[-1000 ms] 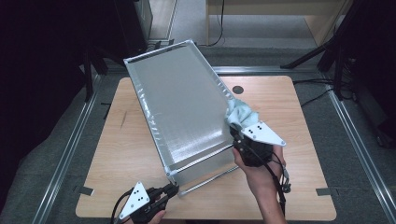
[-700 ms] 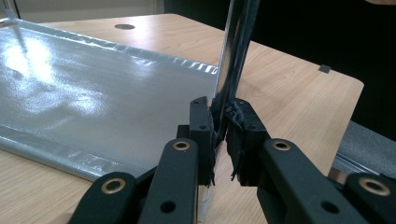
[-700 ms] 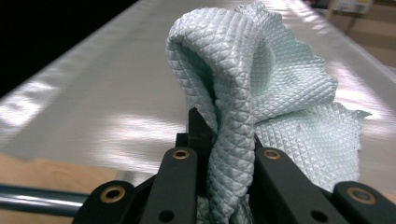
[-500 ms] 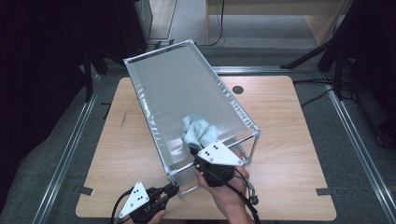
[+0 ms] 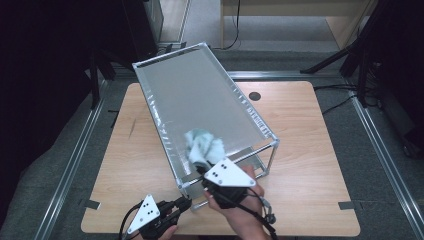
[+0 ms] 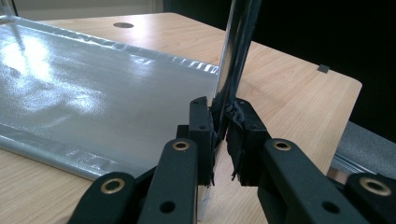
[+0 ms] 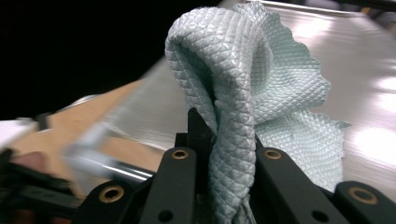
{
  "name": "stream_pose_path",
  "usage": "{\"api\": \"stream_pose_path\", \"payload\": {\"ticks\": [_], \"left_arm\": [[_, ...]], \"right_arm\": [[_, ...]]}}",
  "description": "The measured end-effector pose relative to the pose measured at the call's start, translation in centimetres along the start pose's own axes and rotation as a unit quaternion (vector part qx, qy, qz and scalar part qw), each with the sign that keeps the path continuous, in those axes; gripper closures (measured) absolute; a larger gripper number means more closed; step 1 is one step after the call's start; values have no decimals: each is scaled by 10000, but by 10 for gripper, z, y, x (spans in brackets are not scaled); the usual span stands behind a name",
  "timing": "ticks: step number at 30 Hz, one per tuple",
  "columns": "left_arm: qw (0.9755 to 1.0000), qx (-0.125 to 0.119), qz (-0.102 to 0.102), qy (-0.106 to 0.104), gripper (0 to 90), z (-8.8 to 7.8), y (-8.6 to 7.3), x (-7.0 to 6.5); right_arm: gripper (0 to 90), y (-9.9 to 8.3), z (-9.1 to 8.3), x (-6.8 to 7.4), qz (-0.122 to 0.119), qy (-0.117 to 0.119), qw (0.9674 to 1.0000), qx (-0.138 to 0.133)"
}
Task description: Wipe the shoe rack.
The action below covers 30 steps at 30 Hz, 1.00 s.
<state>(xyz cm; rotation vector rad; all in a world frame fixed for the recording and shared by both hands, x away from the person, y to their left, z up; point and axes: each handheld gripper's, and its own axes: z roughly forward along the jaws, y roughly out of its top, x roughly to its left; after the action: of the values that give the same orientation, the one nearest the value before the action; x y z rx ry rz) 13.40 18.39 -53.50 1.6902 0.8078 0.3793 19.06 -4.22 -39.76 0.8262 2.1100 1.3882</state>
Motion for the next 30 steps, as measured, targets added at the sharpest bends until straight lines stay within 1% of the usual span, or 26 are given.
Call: {"api": "stream_pose_path", "payload": {"ticks": [3, 4, 5, 7, 9, 11, 13, 14, 16, 17, 19, 20, 21, 23, 25, 26, 27, 30], "left_arm": [[10000, -1, 17, 1, 802, 0, 0, 0], [10000, -5, 9, -6, 802, 0, 0, 0], [10000, -4, -11, -10, 802, 0, 0, 0], [10000, -2, -64, -35, 800, 0, 0, 1], [9999, 7, -95, -45, 798, 0, 0, 1], [9999, 13, -103, -33, 797, 0, 0, 1], [9999, 29, -108, -37, 797, 0, 0, 1], [9999, 27, -123, -41, 796, 0, 0, 1], [9999, 32, -126, -50, 796, 0, 0, 1], [9999, 35, -138, -57, 796, 0, 0, 1], [9999, 36, -141, -57, 795, 0, 1, 1], [9999, 39, -145, -55, 795, 0, 1, 1], [9999, 43, -149, -52, 795, 0, 1, 1], [9998, 54, -163, -56, 795, 0, 1, 1], [9997, 73, -214, -83, 792, 0, 1, 2], [9997, 74, -226, -96, 790, 0, 1, 2], [9997, 74, -206, -88, 790, 0, 1, 2], [9998, 74, -174, -70, 793, 0, 1, 2]], "right_arm": [[823, -6, -12, -29, 207, -421, 9989, -57], [823, -10, -22, -49, 363, -660, 9971, -117], [823, -10, -22, -49, 363, -660, 9971, -117], [823, -14, -32, -66, 513, -808, 9952, -183], [822, -18, -42, -80, 576, -953, 9934, -273], [821, -23, -52, -92, 688, -1083, 9911, -351], [821, -30, -61, -102, 819, -1220, 9882, -443], [821, -33, -65, -106, 894, -1257, 9871, -437], [821, -39, -71, -111, 888, -1340, 9862, -401], [821, -42, -74, -112, 884, -1411, 9852, -395], [822, -50, -79, -115, 992, -1477, 9833, -391], [823, -54, -81, -116, 1015, -1535, 9823, -348], [823, -58, -82, -117, 1018, -1581, 9817, -308], [823, -65, -83, -119, 1090, -1599, 9808, -245], [823, -71, -81, -119, 1124, -1612, 9804, -155], [823, -77, -74, -119, 1163, -1559, 9809, 5], [823, -77, -74, -119, 1163, -1559, 9809, 5], [824, -90, -61, -119, 1107, -1515, 9818, 301]]}}
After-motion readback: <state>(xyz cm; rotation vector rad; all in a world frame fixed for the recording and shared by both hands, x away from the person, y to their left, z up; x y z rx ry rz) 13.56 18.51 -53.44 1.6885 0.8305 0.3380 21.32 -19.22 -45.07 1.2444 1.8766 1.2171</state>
